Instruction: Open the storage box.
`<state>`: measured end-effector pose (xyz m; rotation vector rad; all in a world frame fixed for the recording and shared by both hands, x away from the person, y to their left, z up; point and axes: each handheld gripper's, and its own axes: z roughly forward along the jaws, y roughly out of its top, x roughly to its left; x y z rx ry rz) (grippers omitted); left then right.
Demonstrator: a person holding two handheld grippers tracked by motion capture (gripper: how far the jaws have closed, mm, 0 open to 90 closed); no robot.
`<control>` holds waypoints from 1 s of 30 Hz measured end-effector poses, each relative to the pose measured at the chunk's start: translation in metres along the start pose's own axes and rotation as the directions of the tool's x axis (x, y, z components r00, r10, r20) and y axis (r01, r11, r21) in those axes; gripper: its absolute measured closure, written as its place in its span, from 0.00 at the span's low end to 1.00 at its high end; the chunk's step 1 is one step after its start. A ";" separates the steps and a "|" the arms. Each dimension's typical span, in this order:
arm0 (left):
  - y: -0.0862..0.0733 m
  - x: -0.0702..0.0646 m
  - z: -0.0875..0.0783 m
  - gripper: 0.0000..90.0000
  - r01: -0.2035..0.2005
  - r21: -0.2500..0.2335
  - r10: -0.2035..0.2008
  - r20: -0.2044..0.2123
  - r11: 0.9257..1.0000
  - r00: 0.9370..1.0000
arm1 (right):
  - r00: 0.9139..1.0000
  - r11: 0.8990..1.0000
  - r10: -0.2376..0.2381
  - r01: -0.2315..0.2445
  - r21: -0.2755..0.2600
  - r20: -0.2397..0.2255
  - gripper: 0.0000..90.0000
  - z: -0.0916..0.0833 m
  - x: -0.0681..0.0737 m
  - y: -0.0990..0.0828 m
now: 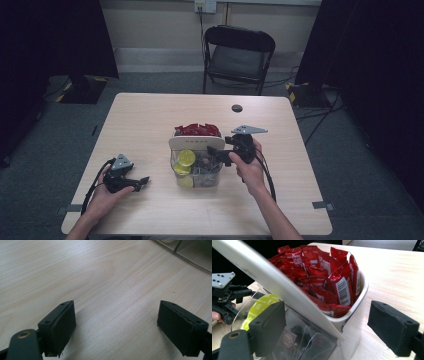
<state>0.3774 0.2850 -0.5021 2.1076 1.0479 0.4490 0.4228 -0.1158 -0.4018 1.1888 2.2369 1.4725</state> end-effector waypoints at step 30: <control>0.004 0.002 -0.004 0.25 0.034 0.013 -0.034 0.022 0.999 0.999 | 1.000 1.000 0.010 -0.010 -0.008 0.001 0.15 0.006 -0.005 0.008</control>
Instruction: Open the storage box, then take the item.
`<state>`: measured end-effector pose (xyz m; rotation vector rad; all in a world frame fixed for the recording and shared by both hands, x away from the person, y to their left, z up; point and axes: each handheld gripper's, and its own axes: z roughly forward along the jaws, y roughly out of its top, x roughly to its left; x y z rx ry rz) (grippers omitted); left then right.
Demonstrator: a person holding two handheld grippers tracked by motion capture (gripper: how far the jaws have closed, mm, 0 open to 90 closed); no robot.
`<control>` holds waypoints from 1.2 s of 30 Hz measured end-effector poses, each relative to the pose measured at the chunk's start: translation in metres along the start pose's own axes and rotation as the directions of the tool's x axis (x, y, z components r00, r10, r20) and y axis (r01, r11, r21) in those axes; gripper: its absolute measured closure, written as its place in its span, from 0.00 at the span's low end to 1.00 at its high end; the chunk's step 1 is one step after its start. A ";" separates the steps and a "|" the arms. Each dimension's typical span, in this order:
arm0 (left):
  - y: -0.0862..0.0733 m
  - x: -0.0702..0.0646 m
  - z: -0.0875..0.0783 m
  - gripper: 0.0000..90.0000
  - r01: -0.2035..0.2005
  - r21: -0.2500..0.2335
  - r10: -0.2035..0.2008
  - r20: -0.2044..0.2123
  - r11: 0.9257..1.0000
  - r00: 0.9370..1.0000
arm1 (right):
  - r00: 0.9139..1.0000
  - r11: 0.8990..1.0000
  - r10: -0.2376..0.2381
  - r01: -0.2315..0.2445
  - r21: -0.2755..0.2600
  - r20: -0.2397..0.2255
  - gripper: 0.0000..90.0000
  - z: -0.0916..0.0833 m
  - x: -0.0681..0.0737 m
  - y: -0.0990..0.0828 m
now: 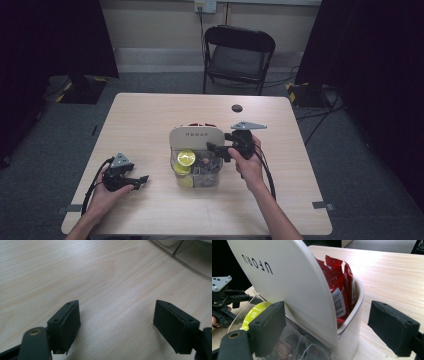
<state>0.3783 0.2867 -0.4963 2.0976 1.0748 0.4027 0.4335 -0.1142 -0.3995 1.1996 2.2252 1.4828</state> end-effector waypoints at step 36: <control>0.040 -0.040 -0.028 0.33 0.012 -0.135 0.015 0.199 0.991 0.980 | 1.000 1.000 -0.013 0.013 0.002 0.001 0.15 -0.001 0.000 0.003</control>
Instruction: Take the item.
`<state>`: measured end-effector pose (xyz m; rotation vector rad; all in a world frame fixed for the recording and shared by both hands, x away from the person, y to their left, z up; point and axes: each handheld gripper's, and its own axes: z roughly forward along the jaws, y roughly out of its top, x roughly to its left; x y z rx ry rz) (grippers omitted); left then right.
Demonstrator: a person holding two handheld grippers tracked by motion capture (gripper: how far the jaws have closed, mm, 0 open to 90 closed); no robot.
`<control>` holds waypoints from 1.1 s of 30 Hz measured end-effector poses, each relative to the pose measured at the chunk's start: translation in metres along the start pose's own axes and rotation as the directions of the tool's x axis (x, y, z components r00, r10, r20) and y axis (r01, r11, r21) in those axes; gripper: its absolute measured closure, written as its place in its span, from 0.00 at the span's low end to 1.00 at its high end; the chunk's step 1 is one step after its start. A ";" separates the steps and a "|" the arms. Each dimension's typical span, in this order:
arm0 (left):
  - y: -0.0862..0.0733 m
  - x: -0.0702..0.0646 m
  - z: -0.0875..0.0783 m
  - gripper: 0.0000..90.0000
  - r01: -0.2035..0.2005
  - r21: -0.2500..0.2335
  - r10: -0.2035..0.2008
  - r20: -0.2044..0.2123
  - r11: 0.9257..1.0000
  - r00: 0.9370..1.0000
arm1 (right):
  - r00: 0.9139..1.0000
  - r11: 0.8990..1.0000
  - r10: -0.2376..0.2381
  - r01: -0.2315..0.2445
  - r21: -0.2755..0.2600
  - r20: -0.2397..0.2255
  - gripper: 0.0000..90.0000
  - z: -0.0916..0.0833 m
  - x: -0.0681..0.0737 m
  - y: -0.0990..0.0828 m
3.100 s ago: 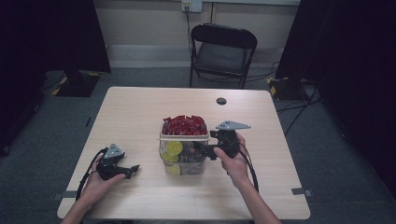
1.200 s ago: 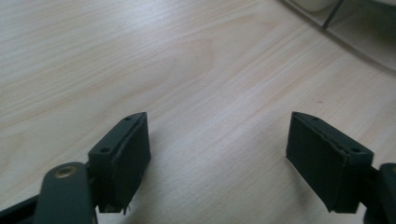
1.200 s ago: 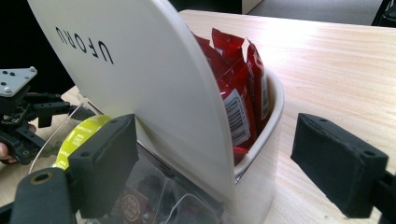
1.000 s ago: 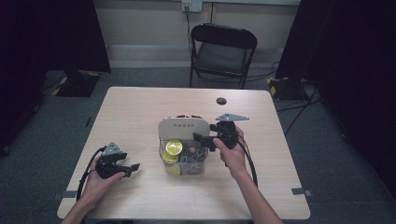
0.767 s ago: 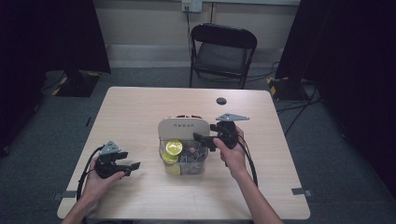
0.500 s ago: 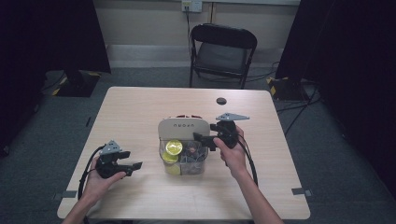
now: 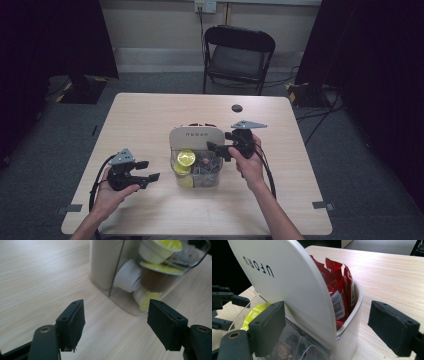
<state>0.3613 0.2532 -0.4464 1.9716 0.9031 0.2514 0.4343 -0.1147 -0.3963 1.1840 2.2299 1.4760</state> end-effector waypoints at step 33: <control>0.069 -0.046 0.023 0.41 -0.132 -0.085 0.137 0.066 0.988 0.988 | 1.000 1.000 0.000 0.000 0.003 -0.001 0.15 0.002 0.000 -0.001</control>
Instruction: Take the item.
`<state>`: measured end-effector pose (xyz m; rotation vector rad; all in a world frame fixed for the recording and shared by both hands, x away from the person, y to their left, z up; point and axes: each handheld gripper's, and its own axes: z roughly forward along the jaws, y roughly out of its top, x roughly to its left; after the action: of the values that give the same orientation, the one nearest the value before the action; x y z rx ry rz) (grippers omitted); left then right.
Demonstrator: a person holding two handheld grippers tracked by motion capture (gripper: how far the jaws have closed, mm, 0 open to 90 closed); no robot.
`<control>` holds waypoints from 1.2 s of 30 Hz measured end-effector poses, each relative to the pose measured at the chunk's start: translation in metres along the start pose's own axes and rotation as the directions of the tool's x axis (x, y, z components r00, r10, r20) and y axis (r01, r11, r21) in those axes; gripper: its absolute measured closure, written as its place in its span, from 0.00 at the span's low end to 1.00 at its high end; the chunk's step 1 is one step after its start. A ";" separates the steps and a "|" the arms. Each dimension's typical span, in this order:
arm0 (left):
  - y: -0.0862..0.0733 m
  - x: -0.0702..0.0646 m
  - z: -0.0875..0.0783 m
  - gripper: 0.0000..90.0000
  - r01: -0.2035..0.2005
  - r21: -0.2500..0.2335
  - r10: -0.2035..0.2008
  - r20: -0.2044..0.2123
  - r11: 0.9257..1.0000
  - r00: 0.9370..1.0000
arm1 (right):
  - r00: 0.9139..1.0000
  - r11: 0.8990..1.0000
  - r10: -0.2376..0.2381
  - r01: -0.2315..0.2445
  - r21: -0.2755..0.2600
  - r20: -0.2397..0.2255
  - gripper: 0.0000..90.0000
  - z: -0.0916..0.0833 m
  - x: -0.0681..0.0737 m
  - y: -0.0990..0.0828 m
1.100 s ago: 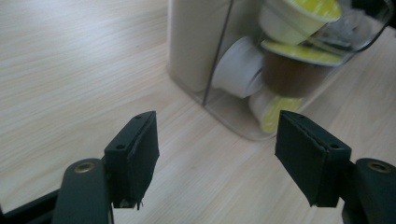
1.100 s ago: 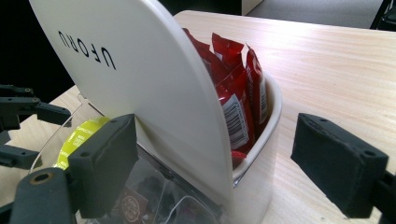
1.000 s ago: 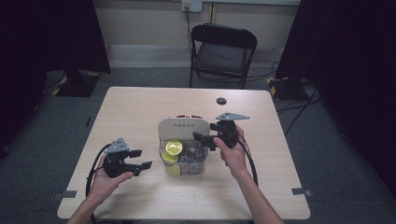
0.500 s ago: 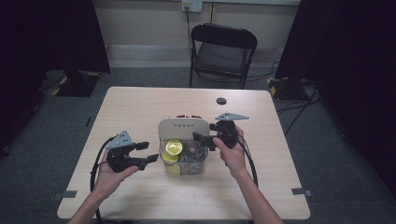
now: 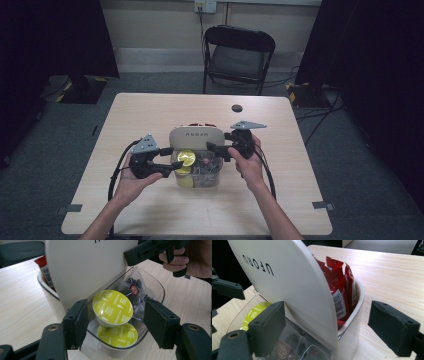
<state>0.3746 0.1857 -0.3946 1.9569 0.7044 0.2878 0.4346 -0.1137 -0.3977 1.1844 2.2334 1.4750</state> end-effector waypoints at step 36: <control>-0.002 -0.004 0.039 0.38 0.018 0.053 -0.020 0.023 0.998 1.000 | 1.000 1.000 0.005 -0.005 -0.002 0.005 0.15 -0.003 -0.002 -0.001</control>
<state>0.3892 0.1551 -0.4141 1.9996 0.7215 0.2364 0.4337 -0.1176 -0.3975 1.1925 2.2265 1.4737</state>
